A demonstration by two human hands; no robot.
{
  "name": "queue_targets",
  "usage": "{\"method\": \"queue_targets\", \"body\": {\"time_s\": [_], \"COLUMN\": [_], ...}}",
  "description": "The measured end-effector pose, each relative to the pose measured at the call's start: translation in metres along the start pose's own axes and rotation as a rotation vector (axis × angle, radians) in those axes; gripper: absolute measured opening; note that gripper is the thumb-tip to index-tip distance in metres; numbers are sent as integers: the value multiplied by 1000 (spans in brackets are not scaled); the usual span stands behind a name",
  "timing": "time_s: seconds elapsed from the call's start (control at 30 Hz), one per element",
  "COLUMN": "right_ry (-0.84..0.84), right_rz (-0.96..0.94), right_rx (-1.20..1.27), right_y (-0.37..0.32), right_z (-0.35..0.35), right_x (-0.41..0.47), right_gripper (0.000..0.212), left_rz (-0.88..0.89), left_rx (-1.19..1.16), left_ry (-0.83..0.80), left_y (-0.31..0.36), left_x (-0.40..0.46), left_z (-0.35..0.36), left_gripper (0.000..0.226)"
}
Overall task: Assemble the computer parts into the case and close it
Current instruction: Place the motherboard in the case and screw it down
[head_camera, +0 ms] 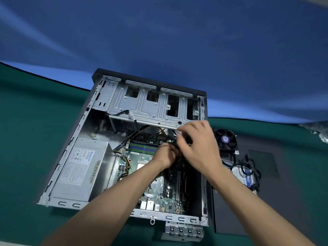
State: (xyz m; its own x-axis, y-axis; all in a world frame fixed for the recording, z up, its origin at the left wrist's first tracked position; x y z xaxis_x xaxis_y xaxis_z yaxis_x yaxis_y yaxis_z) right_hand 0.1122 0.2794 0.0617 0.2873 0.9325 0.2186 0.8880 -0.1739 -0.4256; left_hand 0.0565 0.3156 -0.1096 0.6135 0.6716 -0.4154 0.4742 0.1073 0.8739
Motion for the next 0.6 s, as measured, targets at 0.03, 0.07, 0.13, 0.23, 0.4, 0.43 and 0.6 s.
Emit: {"method": "queue_targets", "body": {"time_s": [0.03,0.07,0.13,0.23,0.4,0.43,0.6], "right_ry": [54,84,108,153,130,121,121], "right_rz": [84,169,320,602,908,931,949], "right_rx": [28,49,97,332,423,420,376], "right_y": [12,26,52,89,119,120,115], "right_z": [-7,-12,-14,-9,15,19,28], "right_x": [0,0,-4,-17,-43,-47,-59], "right_gripper": [18,16,14,17,10,11,30], "left_rz": [-50,-119,-179,-136,-113,-121,-73], "left_rx": [-25,-99,-192,-148,-111,-108,-51], "left_ry": [19,30,26,54,111,115,160], "left_y": [-1,-4,-7,-4,-2,-2,0], "left_x": [1,1,1,8,20,22,28], "left_z": [1,3,5,3,-1,-2,-3], "left_gripper": [21,18,14,19,27,27,19]}}
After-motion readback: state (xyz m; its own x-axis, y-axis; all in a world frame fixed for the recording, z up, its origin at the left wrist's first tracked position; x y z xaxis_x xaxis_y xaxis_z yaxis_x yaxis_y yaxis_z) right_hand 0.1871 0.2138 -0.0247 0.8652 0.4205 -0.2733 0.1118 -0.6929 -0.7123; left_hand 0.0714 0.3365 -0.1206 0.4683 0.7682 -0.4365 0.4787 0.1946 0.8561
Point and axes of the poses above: each hand's wrist, its own x-axis towards the middle knuckle, its own z-axis out of the palm, y = z × x, the point moved 9 cm from there along x, towards the middle knuckle, and after that the axes turned 3 degrees about z, right-handed, at the moved point
